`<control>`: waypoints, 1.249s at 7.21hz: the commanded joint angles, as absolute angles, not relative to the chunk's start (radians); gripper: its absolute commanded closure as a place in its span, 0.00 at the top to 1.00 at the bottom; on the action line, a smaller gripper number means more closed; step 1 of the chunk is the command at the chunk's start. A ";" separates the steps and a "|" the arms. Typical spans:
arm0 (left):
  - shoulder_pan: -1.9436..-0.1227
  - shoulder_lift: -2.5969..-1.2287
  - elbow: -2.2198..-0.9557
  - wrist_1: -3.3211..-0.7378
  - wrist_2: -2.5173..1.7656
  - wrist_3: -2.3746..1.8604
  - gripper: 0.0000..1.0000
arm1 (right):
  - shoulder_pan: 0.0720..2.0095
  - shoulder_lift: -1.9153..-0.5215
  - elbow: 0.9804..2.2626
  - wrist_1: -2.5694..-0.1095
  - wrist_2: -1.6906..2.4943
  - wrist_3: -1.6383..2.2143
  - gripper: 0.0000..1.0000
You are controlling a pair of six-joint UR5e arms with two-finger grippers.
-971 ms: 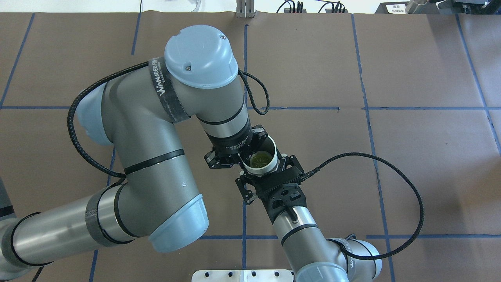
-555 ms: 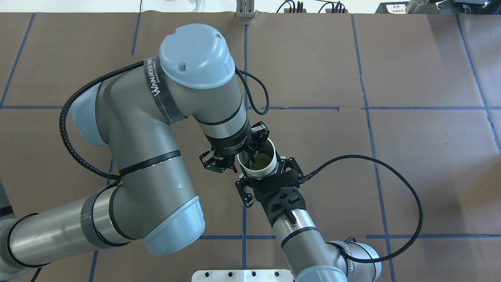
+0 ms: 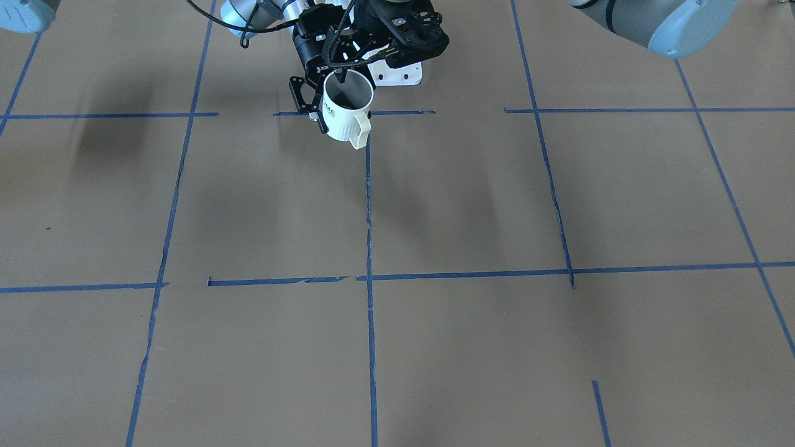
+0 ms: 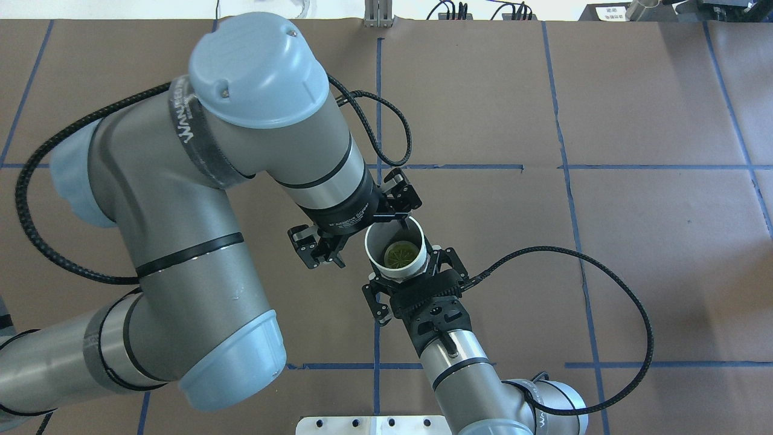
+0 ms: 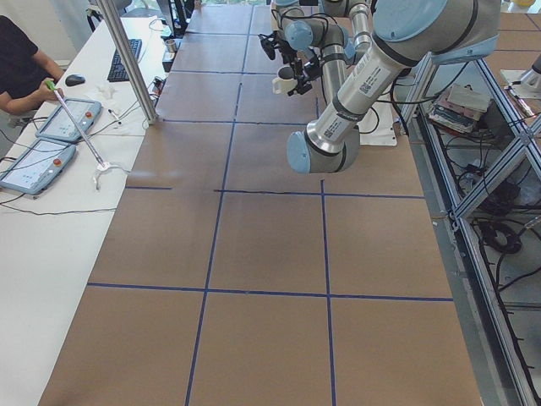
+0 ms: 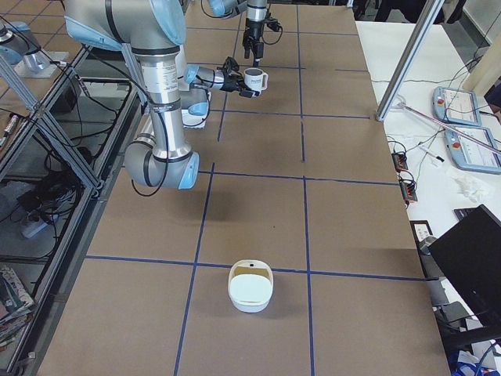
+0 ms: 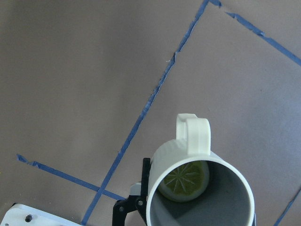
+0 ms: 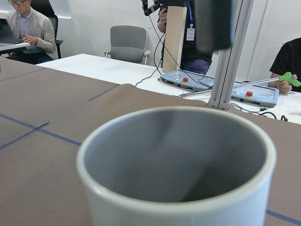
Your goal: Left arm hands cup to right arm to dump lemon
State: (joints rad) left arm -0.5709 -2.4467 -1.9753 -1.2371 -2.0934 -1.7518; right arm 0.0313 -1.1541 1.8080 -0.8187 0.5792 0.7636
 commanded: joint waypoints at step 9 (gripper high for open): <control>-0.706 -2.304 -2.065 -1.244 -2.066 -1.654 1.00 | 0.592 -1.834 1.967 -0.500 1.039 1.161 0.00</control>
